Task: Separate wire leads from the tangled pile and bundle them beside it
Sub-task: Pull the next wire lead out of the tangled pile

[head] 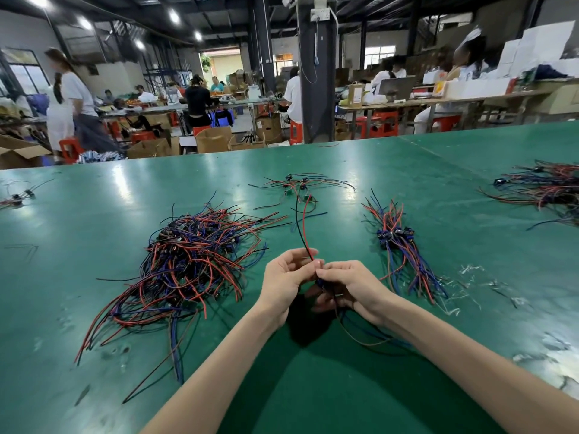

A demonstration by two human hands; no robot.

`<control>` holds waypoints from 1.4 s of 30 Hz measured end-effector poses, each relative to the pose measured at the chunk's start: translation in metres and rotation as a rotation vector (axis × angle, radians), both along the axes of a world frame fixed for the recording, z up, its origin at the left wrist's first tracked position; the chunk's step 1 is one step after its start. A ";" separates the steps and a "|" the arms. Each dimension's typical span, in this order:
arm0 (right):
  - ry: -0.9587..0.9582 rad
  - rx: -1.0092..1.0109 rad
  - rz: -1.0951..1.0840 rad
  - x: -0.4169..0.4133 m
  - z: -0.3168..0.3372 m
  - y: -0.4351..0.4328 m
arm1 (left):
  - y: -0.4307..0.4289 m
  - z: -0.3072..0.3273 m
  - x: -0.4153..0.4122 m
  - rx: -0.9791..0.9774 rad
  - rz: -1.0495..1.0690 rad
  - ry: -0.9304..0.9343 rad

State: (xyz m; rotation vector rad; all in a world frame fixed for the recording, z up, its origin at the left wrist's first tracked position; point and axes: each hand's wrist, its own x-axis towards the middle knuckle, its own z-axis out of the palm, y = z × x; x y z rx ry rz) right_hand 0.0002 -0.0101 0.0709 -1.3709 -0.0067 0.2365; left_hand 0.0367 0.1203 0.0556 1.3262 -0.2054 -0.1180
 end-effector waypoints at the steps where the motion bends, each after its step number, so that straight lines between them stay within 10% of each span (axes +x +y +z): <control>1: -0.002 0.000 0.004 -0.001 0.000 0.000 | 0.000 0.000 -0.001 -0.003 0.000 -0.002; 17: -0.001 -0.081 0.071 0.001 -0.001 -0.003 | 0.001 -0.001 -0.003 -0.017 0.018 0.033; 42: -0.072 -0.230 0.017 -0.001 -0.010 0.003 | 0.051 0.011 0.035 0.374 0.657 -0.177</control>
